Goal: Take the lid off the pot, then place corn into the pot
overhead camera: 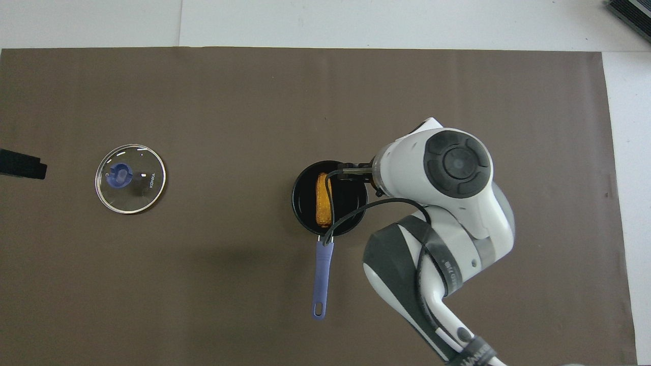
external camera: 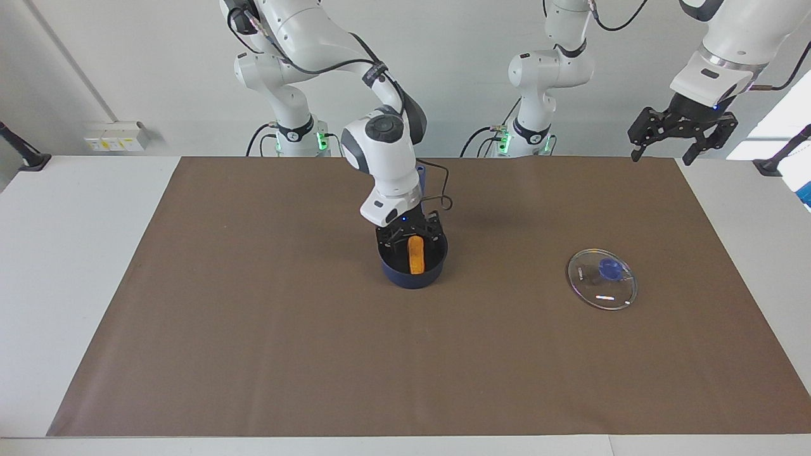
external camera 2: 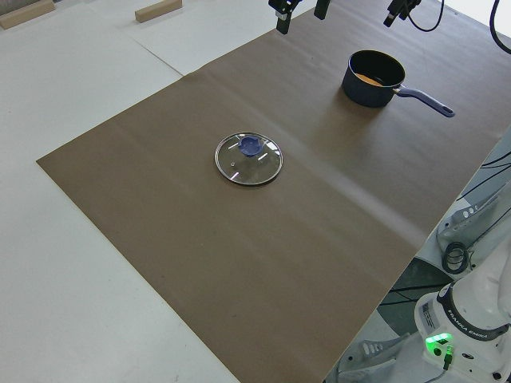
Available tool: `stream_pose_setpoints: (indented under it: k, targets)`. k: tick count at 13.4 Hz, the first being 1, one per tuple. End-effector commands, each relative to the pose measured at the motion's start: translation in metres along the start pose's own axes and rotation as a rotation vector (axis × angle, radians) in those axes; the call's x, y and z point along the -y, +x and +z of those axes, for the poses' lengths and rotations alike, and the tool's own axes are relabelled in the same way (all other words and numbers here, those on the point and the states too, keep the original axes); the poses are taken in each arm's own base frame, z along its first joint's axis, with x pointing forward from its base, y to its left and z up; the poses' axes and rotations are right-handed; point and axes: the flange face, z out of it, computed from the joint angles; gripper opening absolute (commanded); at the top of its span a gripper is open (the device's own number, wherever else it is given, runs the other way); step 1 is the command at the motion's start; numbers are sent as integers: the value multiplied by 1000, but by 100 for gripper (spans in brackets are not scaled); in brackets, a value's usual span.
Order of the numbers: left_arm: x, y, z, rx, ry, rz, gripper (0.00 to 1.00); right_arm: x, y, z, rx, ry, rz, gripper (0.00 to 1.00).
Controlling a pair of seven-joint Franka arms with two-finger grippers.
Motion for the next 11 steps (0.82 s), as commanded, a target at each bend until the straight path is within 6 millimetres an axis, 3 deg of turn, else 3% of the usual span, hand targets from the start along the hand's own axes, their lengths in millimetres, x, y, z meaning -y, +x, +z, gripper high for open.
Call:
stream_pose_setpoints:
  k: [1,5,8,11]
  targets:
    - [1,-6,-8,2,4,-9,100,-44,4,-36,-6,-37,29,100]
    - [-5,-6,-8,5,4,3,100,-114,7,-93,4,-98,22,100]
    - [-4,-5,-7,6,-1,2,100,-129,4,-129,24,-119,44,100]
    - [3,-4,-6,13,-22,-18,100,-159,13,-169,31,-123,49,100]
